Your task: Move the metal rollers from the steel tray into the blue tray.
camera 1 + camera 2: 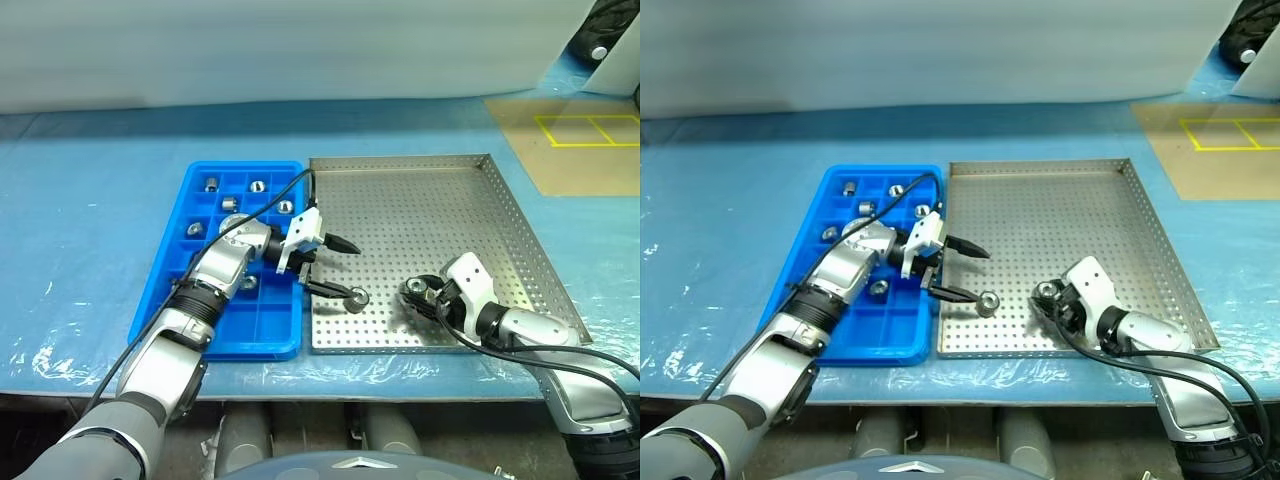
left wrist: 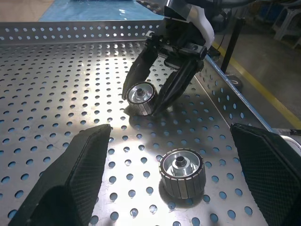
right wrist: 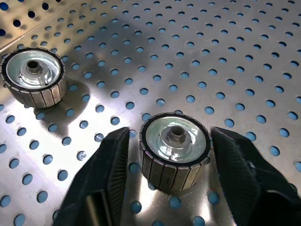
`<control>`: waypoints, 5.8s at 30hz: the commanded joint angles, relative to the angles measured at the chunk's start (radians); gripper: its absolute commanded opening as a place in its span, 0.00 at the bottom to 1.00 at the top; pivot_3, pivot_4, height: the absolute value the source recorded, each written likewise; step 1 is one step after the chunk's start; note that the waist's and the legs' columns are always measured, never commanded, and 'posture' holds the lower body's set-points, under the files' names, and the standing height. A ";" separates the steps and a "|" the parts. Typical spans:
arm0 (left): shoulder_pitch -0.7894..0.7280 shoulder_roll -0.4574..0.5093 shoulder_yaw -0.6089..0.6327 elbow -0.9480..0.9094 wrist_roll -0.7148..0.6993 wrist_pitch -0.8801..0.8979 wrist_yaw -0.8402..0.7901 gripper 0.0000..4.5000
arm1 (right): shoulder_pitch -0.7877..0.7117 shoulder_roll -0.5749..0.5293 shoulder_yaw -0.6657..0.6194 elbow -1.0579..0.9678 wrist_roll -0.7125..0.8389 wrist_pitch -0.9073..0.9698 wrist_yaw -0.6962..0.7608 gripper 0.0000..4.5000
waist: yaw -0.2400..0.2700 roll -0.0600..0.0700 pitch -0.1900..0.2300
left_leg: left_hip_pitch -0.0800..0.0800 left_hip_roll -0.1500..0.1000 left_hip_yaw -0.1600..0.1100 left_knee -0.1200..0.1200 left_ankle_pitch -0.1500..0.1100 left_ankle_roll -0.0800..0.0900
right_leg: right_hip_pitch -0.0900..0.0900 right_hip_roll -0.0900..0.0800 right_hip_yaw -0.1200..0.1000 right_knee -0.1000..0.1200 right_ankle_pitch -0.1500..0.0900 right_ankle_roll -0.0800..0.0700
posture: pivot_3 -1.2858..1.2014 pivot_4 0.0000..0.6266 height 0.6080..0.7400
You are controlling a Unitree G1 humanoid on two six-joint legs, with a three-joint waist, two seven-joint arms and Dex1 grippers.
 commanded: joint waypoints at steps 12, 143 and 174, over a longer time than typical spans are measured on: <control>-0.004 0.036 0.029 -0.056 -0.012 0.005 0.011 0.95 | -0.052 -0.003 -0.009 -0.003 0.005 -0.024 -0.009 0.36 | -0.001 0.000 0.000 | 0.000 0.000 0.000 0.000 0.000 0.000 | 0.000 0.000 0.000 0.000 0.000 0.000 | 0.35 0.24 1.00; -0.251 -0.141 -0.151 0.444 0.253 -0.233 -0.084 0.95 | 0.003 -0.053 -0.180 -0.337 0.360 0.255 -0.046 0.82 | 0.018 0.004 -0.004 | 0.003 -0.001 -0.001 0.002 0.000 0.001 | 0.005 0.000 0.000 0.000 0.001 0.001 | 0.30 0.24 1.00; -0.228 -0.157 -0.143 0.433 0.314 -0.252 -0.025 0.41 | 0.056 -0.095 -0.166 -0.362 0.393 0.248 -0.095 0.83 | -0.028 0.006 -0.006 | 0.003 -0.001 -0.004 0.001 -0.002 0.003 | 0.008 -0.001 -0.001 -0.006 0.001 0.002 | 0.30 0.24 1.00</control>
